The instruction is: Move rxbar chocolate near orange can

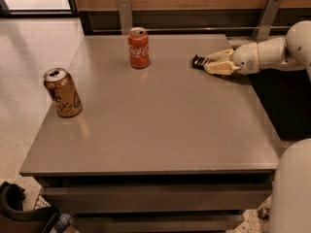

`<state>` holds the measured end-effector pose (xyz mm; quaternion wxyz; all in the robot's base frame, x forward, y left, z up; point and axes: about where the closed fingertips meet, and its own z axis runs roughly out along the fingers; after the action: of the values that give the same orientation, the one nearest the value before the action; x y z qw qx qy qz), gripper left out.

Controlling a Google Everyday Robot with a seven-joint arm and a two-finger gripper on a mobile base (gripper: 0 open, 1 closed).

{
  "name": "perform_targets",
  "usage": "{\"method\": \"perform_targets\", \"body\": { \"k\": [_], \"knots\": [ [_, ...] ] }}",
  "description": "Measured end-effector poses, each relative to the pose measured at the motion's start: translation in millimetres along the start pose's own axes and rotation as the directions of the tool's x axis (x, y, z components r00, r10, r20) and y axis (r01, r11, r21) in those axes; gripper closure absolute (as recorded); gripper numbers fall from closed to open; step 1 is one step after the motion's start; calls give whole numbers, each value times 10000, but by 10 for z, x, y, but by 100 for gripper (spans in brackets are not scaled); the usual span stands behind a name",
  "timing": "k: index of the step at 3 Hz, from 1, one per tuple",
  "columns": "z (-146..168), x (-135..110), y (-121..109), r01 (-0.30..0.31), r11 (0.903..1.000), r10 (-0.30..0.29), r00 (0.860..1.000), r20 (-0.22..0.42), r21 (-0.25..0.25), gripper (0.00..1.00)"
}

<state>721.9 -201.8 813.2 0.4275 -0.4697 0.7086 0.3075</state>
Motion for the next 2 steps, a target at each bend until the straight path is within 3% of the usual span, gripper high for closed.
{"method": "perform_targets", "body": {
  "k": [2],
  "knots": [
    [-2, -4, 0, 0, 10000, 0, 10000, -1, 0, 100]
  ]
}}
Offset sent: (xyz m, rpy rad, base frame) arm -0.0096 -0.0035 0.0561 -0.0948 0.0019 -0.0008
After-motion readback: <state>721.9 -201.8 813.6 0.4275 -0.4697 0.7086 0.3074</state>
